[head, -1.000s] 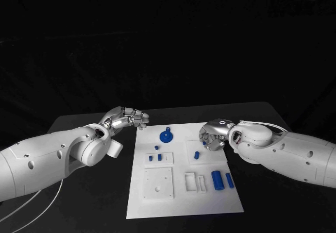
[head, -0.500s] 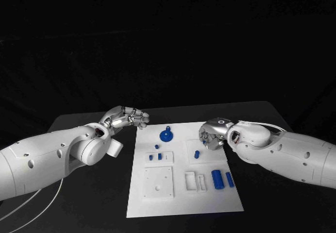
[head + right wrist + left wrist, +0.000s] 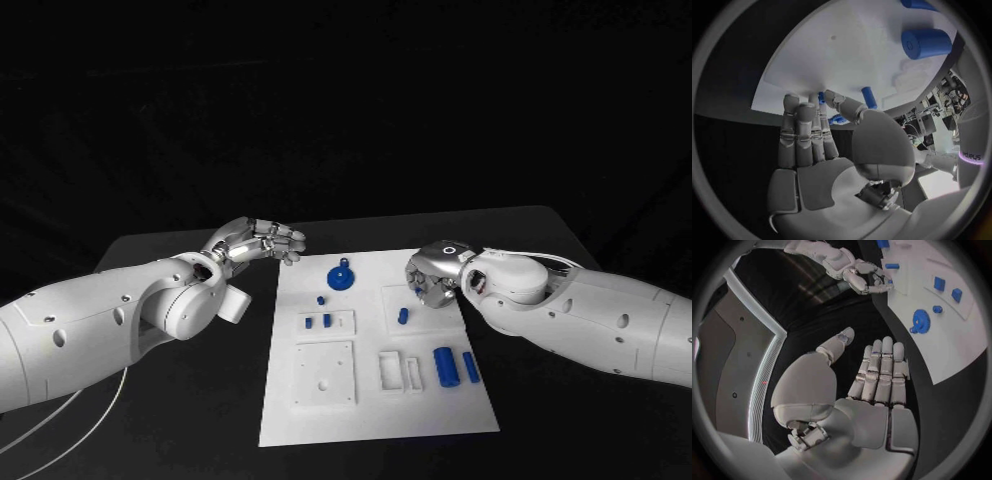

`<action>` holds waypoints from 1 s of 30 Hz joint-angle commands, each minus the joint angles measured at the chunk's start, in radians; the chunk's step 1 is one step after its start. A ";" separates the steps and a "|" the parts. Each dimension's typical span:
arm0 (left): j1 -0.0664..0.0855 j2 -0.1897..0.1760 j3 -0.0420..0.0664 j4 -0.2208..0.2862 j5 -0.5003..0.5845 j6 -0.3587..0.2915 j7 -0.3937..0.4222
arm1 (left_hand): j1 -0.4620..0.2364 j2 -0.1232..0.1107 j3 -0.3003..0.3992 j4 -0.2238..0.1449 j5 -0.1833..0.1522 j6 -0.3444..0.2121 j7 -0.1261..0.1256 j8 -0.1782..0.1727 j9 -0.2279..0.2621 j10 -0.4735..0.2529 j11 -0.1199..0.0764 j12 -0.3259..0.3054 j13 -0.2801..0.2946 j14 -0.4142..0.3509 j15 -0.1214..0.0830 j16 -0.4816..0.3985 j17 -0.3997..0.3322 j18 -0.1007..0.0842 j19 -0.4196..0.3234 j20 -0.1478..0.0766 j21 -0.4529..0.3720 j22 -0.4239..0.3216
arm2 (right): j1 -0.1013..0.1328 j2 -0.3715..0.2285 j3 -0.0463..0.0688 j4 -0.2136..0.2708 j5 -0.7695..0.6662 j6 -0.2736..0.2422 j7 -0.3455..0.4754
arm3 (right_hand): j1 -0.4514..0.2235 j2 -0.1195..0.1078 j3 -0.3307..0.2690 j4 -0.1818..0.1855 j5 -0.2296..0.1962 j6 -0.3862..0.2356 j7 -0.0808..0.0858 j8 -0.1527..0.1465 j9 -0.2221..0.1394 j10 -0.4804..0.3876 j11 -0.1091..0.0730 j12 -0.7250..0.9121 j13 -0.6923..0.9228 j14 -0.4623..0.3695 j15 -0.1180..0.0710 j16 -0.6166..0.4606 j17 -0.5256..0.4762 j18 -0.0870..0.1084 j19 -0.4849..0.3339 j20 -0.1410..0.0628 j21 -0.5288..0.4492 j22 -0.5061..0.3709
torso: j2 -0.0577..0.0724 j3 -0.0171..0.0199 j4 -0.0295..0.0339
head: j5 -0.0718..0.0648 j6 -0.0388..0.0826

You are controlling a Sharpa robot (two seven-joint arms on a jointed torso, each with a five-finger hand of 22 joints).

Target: Assemble the parts on the task board

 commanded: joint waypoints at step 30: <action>0.001 0.007 0.000 -0.003 -0.011 0.010 -0.003 | 0.000 0.002 -0.008 0.002 0.014 -0.022 0.005 -0.005 -0.004 -0.013 0.009 -0.003 -0.012 0.017 -0.003 -0.015 0.015 0.009 0.015 -0.001 -0.005 0.007 | -0.007 -0.005 -0.008 0.000 -0.008 -0.004 -0.003 | -0.007 -0.011 0.023 -0.004 0.039 0.031 -0.008 0.011 0.022 0.030 -0.006 -0.007 0.039 -0.017 -0.025 0.045 0.022 0.017 0.009 -0.014 0.044 0.022 | 0.001 0.0007 0.0004 | -0.003 0.010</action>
